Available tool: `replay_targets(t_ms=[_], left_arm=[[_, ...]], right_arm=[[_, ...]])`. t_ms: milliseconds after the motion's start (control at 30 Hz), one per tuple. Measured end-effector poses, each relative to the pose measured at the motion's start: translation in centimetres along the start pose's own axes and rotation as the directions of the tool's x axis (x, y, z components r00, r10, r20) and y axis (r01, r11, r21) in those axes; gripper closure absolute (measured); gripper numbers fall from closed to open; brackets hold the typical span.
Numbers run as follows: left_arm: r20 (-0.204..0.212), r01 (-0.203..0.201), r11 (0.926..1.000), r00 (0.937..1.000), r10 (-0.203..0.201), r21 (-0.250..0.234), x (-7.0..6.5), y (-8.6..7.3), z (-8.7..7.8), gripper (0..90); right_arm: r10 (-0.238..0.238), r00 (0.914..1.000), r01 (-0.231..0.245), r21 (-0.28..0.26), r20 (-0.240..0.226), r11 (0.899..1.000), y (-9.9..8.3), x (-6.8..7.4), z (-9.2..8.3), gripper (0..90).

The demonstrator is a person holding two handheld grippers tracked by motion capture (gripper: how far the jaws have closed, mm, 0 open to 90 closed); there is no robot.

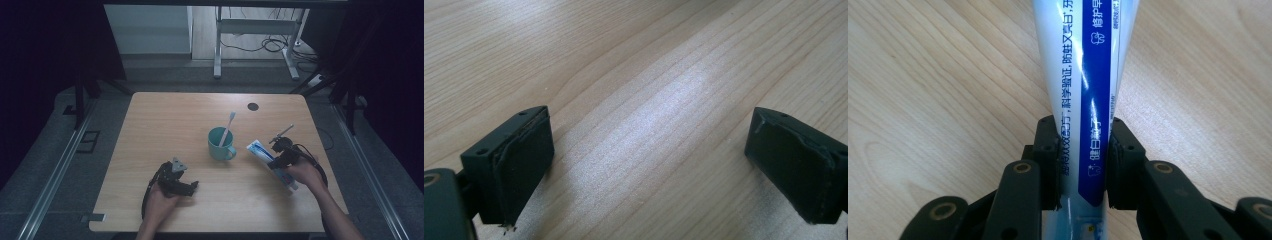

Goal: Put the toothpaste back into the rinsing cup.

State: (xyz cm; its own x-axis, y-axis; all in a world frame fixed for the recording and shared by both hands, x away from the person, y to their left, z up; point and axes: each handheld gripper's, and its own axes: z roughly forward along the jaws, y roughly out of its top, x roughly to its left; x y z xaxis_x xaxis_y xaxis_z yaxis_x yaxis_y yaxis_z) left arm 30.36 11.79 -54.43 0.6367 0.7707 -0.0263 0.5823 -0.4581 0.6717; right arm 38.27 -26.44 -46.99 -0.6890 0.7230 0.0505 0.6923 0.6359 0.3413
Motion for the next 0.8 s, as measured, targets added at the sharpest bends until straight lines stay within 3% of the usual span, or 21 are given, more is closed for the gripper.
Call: replay_targets(t_ms=[100,500,800], left_arm=[[0.000,0.002,1.0000,1.0000,-0.002,-0.002,0.0,0.0,0.0,5.5],[0.000,0.003,1.0000,1.0000,-0.003,-0.002,0.0,0.0,0.0,5.5],[-0.001,0.005,1.0000,1.0000,-0.005,-0.004,0.0,0.0,0.0,5.5]], right_arm=[[-0.003,1.0000,0.003,-0.045,-0.004,0.999,-0.1,0.1,-1.0,70.9],[-0.024,0.9996,0.025,-0.110,0.012,0.994,-0.1,0.4,-2.7,71.0],[-0.060,0.9979,0.063,-0.171,0.025,0.983,0.5,1.4,-4.3,71.0]])
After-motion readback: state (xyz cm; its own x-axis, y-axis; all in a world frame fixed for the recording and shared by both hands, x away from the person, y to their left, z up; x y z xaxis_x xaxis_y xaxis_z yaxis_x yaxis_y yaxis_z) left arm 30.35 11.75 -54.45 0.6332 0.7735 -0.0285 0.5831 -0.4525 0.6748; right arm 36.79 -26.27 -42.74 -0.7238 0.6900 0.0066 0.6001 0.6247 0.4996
